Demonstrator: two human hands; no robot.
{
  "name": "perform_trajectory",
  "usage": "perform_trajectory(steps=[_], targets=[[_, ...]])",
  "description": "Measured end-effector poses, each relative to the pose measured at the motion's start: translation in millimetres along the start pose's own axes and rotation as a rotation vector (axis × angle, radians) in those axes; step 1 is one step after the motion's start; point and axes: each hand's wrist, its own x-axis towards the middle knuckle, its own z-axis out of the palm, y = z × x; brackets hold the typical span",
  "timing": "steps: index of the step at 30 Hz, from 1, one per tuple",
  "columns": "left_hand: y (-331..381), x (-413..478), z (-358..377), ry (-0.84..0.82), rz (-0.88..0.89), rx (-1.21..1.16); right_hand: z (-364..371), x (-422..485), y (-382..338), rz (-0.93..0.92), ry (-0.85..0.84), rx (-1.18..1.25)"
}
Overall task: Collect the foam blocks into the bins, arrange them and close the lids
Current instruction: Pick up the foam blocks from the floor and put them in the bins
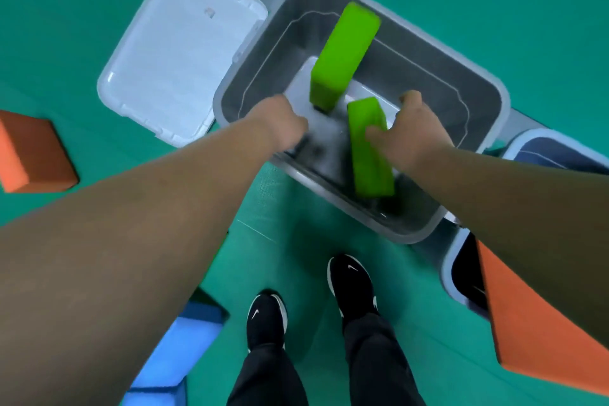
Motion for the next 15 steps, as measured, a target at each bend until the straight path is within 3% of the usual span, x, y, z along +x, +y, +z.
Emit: perform_trajectory(steps=[5,11,15], targets=[[-20,-19,15,-0.129,0.008,0.136,10,8,-2,-0.086,-0.029,-0.038],[-77,-44,7,-0.132,-0.025,0.028,41,-4,-56,-0.338,-0.144,-0.212],[-146,-72,7,-0.144,-0.137,-0.014,79,-32,-117,-0.497,-0.268,-0.254]])
